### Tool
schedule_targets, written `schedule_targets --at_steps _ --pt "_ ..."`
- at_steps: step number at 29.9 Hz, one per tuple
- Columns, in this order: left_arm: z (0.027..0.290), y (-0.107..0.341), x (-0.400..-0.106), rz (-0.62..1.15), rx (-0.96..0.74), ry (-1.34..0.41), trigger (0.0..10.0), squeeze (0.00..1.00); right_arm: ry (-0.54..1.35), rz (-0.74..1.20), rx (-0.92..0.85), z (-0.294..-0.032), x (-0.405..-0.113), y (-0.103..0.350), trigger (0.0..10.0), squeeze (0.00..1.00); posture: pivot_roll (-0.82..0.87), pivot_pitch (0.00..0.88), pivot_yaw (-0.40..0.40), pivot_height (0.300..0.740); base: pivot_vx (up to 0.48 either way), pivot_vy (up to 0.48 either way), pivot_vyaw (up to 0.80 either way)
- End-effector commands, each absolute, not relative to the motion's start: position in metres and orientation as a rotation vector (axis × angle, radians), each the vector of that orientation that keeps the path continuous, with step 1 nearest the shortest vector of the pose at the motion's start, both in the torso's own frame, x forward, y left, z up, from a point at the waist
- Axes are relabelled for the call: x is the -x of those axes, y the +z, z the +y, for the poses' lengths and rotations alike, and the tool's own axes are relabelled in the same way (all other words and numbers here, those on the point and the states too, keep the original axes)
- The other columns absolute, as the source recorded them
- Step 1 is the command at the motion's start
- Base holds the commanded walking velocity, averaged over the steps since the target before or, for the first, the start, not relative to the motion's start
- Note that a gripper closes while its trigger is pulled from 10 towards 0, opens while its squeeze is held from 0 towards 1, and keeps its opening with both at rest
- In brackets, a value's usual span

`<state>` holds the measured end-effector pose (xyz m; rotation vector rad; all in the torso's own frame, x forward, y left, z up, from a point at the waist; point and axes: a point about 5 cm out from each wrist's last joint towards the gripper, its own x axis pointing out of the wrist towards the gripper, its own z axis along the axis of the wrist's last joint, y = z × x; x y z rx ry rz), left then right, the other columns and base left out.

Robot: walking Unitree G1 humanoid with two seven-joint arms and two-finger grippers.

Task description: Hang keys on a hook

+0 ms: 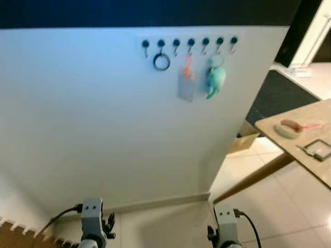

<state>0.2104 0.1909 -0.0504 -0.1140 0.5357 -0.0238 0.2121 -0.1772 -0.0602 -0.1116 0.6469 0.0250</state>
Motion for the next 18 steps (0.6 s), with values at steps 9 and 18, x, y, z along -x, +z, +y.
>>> schedule_targets --at_steps 9,18 --pt "0.1866 -0.0494 -0.2103 0.518 0.091 -0.068 10.0 0.0 0.007 0.664 0.119 -0.1825 -0.2057 -0.0634 10.0 0.0 0.03 0.065 0.003 0.74 0.0 0.0 0.0" --pt "0.1854 -0.0495 -0.21 0.519 0.077 -0.074 10.0 0.0 0.013 0.657 0.114 -0.182 -0.2059 -0.0631 10.0 0.0 0.03 0.067 0.003 0.74 0.0 0.0 0.0"
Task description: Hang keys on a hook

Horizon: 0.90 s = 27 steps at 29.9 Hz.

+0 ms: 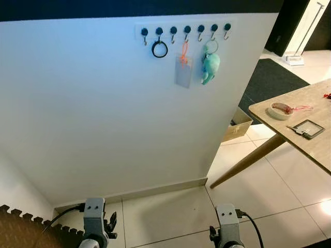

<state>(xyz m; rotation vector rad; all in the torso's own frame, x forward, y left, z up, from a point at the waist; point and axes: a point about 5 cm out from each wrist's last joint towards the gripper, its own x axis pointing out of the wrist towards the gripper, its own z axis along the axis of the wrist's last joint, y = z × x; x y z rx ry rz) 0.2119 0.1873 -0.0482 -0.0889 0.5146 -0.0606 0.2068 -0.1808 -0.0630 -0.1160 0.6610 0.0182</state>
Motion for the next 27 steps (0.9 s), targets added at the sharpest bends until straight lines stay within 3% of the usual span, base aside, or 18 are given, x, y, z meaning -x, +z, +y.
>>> schedule_targets --at_steps 1,6,27 --pt "0.1855 -0.0496 -0.2098 0.518 0.074 -0.07 10.0 0.0 0.014 0.658 0.115 -0.1822 -0.2059 -0.0631 10.0 0.0 0.03 0.067 0.001 0.74 0.0 0.0 0.0" --pt "0.1858 -0.0496 -0.2096 0.514 0.072 -0.063 10.0 0.0 0.017 0.658 0.111 -0.1821 -0.2059 -0.0631 10.0 0.0 0.03 0.068 0.001 0.74 0.0 0.0 -0.24" --pt "0.1861 -0.05 -0.208 0.504 0.082 -0.043 10.0 0.0 0.04 0.652 0.131 -0.1818 -0.2066 -0.0624 10.0 0.0 0.02 0.061 -0.008 0.74 0.0 0.0 -0.8"
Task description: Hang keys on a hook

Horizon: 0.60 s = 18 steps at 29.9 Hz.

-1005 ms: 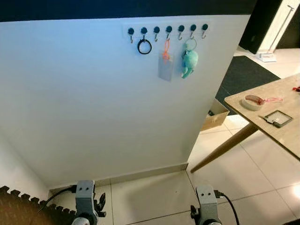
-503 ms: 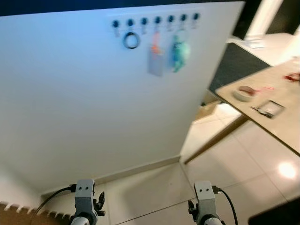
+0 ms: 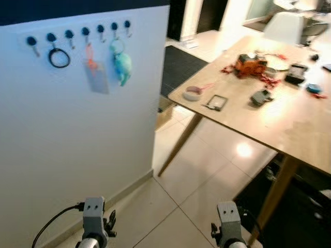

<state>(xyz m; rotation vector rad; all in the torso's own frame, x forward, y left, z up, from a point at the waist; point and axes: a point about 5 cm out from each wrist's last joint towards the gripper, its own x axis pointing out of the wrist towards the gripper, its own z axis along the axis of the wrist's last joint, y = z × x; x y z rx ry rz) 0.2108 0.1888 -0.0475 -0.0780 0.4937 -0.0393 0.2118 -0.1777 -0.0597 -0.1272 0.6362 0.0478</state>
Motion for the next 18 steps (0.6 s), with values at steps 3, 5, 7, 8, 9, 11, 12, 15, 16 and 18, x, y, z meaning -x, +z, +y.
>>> schedule_targets --at_steps 3,5,7,8,9,11,12,15,16,18 --pt "0.1863 -0.0497 -0.208 0.5 0.086 -0.041 10.0 0.0 0.043 0.651 0.133 -0.1815 -0.2068 -0.0623 10.0 0.0 0.03 0.062 -0.009 0.74 0.0 0.0 -0.8" --pt "0.1864 -0.0497 -0.2079 0.498 0.09 -0.038 10.0 0.0 0.045 0.65 0.135 -0.1811 -0.2069 -0.0622 10.0 0.0 0.03 0.062 -0.01 0.74 0.0 0.0 -0.8" --pt "0.1865 -0.0497 -0.2078 0.498 0.093 -0.037 10.0 0.0 0.046 0.65 0.135 -0.1809 -0.207 -0.0622 10.0 0.0 0.03 0.062 -0.01 0.74 0.0 0.0 -0.8" --pt "0.1867 -0.0497 -0.2077 0.498 0.094 -0.037 10.0 0.0 0.047 0.65 0.135 -0.1807 -0.207 -0.0622 10.0 0.0 0.03 0.063 -0.01 0.74 0.0 0.0 -0.8" --pt "0.1869 -0.0497 -0.2075 0.498 0.093 -0.036 10.0 0.0 0.047 0.65 0.135 -0.1805 -0.2071 -0.0622 10.0 0.0 0.03 0.064 -0.01 0.74 0.0 0.0 -0.8" --pt "0.1874 -0.05 -0.2072 0.5 0.094 -0.032 10.0 0.0 0.048 0.65 0.136 -0.1803 -0.2071 -0.0622 10.0 0.0 0.03 0.063 -0.01 0.74 0.0 0.0 -0.8" --pt "0.1874 -0.05 -0.2072 0.5 0.094 -0.032 10.0 0.0 0.048 0.65 0.136 -0.1803 -0.2071 -0.0622 10.0 0.0 0.03 0.063 -0.01 0.74 0.0 0.0 -0.8" --pt "0.188 -0.0507 -0.2063 0.505 0.106 -0.021 10.0 0.0 0.052 0.65 0.137 -0.1797 -0.2072 -0.0623 10.0 0.0 0.03 0.065 -0.011 0.74 0.0 0.0 -0.76" --pt "0.188 -0.0515 -0.2057 0.511 0.12 -0.016 10.0 0.0 0.054 0.65 0.138 -0.1795 -0.2072 -0.0623 10.0 0.0 0.03 0.065 -0.011 0.74 0.0 0.0 -0.67" --pt "0.1879 -0.052 -0.2053 0.515 0.129 -0.013 10.0 0.0 0.055 0.65 0.138 -0.1793 -0.2072 -0.0623 10.0 0.0 0.03 0.065 -0.011 0.74 0.0 0.0 -0.67"
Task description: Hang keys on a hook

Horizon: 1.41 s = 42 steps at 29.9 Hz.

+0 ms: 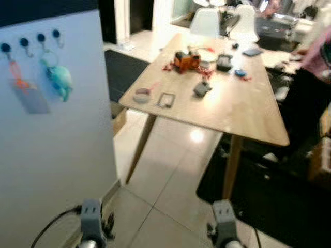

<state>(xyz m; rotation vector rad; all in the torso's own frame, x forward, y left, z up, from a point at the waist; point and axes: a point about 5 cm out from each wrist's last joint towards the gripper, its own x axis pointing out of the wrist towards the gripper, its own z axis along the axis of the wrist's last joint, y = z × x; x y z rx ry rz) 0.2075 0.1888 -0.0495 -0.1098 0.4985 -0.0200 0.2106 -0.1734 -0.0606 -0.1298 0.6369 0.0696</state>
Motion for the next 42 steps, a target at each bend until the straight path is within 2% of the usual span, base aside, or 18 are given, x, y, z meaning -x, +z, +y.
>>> schedule_targets --at_steps 1,13,25,42 --pt "0.1881 -0.052 -0.2053 0.515 0.126 -0.012 10.0 0.0 0.057 0.65 0.14 -0.1791 -0.2072 -0.0623 10.0 0.0 0.03 0.066 -0.011 0.74 0.0 0.0 -0.68" --pt "0.1898 -0.0501 -0.207 0.499 0.084 -0.005 10.0 0.0 0.069 0.647 0.143 -0.1784 -0.2077 -0.062 10.0 0.0 0.03 0.068 -0.015 0.74 0.0 0.0 -0.65" --pt "0.1902 -0.0518 -0.2088 0.519 0.079 0.058 10.0 0.0 0.099 0.652 0.163 -0.1762 -0.2068 -0.0628 10.0 0.0 0.02 0.069 -0.019 0.74 0.0 0.0 0.0" --pt "0.188 -0.0493 -0.211 0.496 0.117 0.022 10.0 0.0 0.108 0.644 0.173 -0.1765 -0.2081 -0.0617 10.0 0.0 0.02 0.072 -0.023 0.74 0.0 0.0 0.0"
